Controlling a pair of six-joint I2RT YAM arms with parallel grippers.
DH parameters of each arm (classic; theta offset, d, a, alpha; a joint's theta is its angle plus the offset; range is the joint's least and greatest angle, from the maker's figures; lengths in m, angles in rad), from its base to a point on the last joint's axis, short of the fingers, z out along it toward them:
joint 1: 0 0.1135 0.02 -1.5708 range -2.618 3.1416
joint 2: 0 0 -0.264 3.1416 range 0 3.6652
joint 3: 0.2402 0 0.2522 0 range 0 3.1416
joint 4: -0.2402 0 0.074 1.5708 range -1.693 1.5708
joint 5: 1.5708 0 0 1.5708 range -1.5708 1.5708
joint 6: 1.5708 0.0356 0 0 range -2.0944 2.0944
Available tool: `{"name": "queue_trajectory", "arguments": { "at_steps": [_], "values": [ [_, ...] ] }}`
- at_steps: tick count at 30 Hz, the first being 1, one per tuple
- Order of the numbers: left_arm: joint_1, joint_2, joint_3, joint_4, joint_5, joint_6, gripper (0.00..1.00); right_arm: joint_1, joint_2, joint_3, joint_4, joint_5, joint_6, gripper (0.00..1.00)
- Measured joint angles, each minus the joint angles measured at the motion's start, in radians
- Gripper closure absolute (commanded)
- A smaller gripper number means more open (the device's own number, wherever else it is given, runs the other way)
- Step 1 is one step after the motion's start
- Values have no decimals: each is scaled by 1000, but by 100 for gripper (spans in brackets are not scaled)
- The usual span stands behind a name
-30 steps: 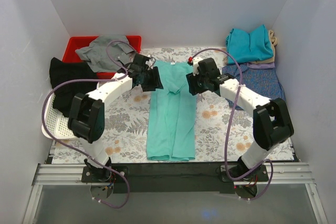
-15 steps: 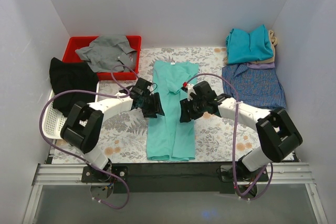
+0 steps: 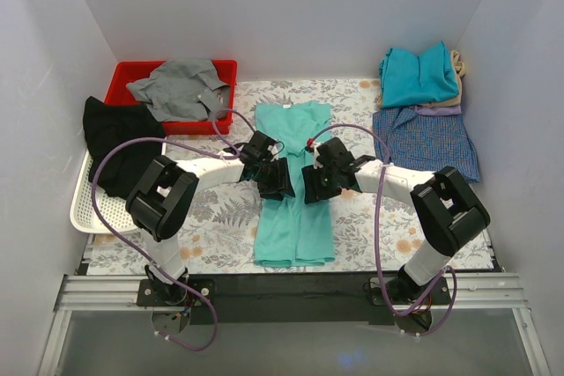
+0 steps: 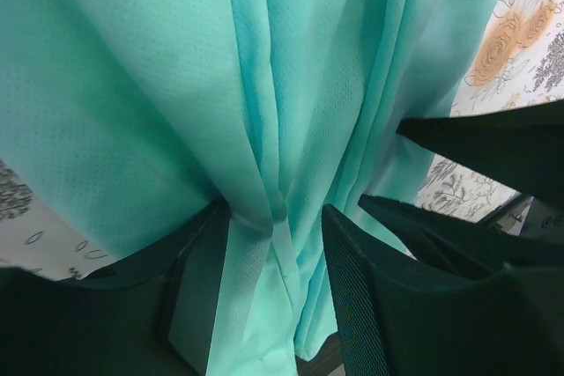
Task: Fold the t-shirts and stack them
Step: Fold the tshirt
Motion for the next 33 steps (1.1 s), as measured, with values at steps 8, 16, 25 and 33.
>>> {"name": "queue_trajectory", "arguments": {
  "at_steps": [8, 16, 25, 33],
  "values": [
    [-21, 10, 19, -9, -27, -12, 55, -14, 13, 36, -47, 189, -5, 42],
    [-24, -5, 23, -39, -90, -12, 55, -22, 10, 41, -72, 209, -35, 43],
    [-24, -77, 23, -73, -119, 16, 49, -22, -230, 3, -120, 184, -71, 38],
    [-25, -351, -47, -83, -108, -14, 43, -30, -365, -46, -173, 188, -50, 38]
  ]
}}
